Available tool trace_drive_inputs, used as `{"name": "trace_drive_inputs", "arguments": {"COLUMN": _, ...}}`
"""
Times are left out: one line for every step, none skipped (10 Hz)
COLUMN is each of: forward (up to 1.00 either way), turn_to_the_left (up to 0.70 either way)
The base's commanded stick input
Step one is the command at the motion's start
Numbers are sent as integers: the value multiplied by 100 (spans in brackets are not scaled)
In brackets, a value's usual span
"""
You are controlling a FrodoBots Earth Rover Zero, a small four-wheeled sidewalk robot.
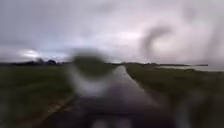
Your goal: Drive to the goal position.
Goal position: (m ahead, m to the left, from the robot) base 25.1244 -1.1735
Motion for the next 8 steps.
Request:
{"name": "trace_drive_inputs", "arguments": {"forward": 70, "turn_to_the_left": 0}}
{"name": "trace_drive_inputs", "arguments": {"forward": 70, "turn_to_the_left": 0}}
{"name": "trace_drive_inputs", "arguments": {"forward": 70, "turn_to_the_left": 0}}
{"name": "trace_drive_inputs", "arguments": {"forward": 70, "turn_to_the_left": 0}}
{"name": "trace_drive_inputs", "arguments": {"forward": 70, "turn_to_the_left": 0}}
{"name": "trace_drive_inputs", "arguments": {"forward": 70, "turn_to_the_left": -14}}
{"name": "trace_drive_inputs", "arguments": {"forward": 70, "turn_to_the_left": -14}}
{"name": "trace_drive_inputs", "arguments": {"forward": 70, "turn_to_the_left": -12}}
